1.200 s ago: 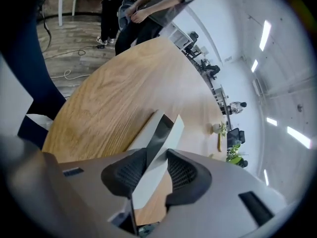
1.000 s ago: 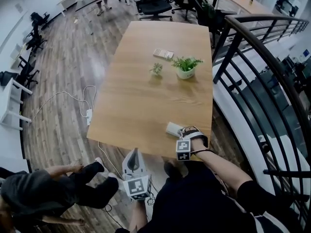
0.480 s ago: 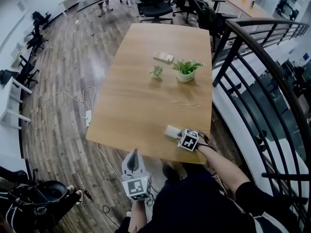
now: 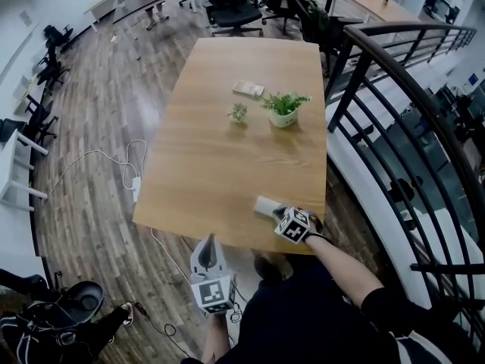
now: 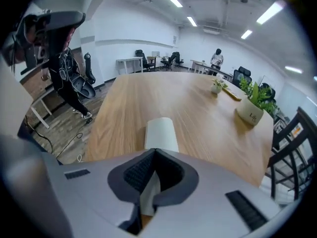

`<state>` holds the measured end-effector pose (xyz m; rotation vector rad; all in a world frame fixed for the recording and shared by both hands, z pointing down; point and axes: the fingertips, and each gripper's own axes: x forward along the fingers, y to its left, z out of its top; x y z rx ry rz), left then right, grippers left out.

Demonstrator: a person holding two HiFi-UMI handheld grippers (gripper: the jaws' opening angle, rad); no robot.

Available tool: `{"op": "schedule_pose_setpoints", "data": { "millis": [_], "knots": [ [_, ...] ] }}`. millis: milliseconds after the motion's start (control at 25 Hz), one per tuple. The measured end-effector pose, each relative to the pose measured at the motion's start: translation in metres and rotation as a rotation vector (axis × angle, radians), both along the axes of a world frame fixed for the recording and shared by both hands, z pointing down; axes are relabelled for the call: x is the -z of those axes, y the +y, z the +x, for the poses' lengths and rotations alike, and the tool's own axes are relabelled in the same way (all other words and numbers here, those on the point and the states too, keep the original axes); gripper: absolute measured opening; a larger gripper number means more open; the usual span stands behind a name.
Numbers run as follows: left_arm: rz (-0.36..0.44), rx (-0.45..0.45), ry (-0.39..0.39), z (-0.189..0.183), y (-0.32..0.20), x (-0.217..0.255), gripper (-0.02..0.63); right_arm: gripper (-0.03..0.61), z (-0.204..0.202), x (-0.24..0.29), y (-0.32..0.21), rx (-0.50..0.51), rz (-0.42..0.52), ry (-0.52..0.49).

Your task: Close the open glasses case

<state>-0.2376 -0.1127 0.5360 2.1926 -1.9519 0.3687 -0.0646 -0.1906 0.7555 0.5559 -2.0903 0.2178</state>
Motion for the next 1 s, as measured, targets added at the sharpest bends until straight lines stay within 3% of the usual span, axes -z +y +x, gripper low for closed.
{"op": "schedule_pose_setpoints", "data": {
  "millis": [240, 360, 520, 680, 760, 1000],
  "knots": [
    [0.016, -0.026, 0.01, 0.01, -0.004, 0.007, -0.002, 0.015, 0.003, 0.0, -0.003, -0.101, 0.066, -0.117],
    [0.019, -0.032, 0.015, 0.011, 0.0, 0.007, -0.002, 0.015, 0.005, 0.0, -0.003, -0.138, 0.014, -0.146],
    [0.037, -0.028, 0.001, 0.006, 0.002, 0.007, -0.002, 0.015, 0.005, 0.01, 0.001, -0.106, -0.107, -0.155],
    [0.04, -0.015, -0.004, 0.002, 0.003, 0.017, -0.002, 0.017, 0.005, 0.052, 0.0, -0.146, -0.084, -0.309],
    [0.034, -0.017, 0.009, 0.001, 0.005, 0.012, -0.002, 0.017, 0.005, 0.083, 0.003, -0.154, -0.034, -0.389],
    [0.033, -0.052, 0.011, 0.006, 0.008, 0.01, -0.002, 0.017, 0.013, 0.198, 0.02, -0.19, 0.234, -0.594]
  ]
}}
